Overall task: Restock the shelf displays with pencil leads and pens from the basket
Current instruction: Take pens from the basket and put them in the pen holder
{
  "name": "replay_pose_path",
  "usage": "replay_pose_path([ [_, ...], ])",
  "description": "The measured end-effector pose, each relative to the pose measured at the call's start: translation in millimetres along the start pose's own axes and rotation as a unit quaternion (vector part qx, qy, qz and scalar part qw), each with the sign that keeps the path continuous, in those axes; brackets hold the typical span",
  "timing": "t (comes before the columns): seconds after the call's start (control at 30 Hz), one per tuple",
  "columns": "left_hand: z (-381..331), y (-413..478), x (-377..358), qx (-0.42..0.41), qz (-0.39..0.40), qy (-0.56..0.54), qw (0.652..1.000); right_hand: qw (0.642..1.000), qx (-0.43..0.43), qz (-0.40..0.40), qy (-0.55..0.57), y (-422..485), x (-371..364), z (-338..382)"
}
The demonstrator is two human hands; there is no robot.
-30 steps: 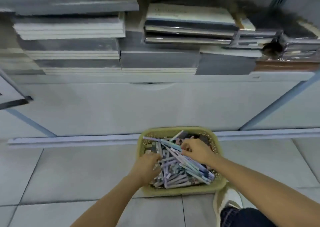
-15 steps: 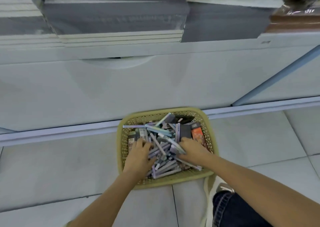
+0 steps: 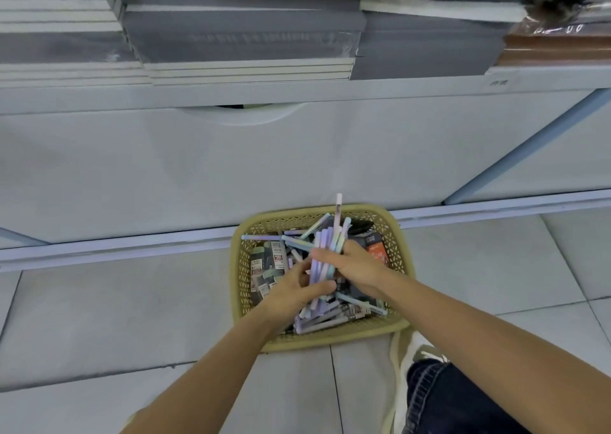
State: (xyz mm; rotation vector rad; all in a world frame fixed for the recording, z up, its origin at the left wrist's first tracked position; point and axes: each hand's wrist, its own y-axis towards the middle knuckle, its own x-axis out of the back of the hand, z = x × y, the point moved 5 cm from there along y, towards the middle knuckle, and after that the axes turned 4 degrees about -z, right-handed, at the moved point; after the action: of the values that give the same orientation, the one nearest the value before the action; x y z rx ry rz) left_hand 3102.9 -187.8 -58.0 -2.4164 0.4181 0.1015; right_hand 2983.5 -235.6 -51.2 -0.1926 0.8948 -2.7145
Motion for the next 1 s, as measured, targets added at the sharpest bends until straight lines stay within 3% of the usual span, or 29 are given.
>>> replay_pose_path([
  [0.43, -11, -2, 7, -0.077, -0.038, 0.041, 0.995, 0.999, -0.012, 0.029, 0.01, 2, -20, 2],
  [0.6, -19, -6, 16, -0.089, -0.056, 0.093, 0.99, 0.992, -0.035, -0.001, 0.123, 8, -15, 14],
  [0.77, -23, -17, 22, -0.108, -0.059, 0.158, 0.98, 0.981, 0.018, -0.052, 0.184, 6, -7, 30],
  [0.9, -15, -33, 43, -0.066, -0.092, 0.156, 0.981, 0.986, 0.078, -0.08, 0.12, -8, 6, 51],
  [1.0, -21, -45, 61, -0.05, -0.174, 0.046, 0.982, 0.992, 0.1, -0.055, 0.049, -22, 7, 62],
])
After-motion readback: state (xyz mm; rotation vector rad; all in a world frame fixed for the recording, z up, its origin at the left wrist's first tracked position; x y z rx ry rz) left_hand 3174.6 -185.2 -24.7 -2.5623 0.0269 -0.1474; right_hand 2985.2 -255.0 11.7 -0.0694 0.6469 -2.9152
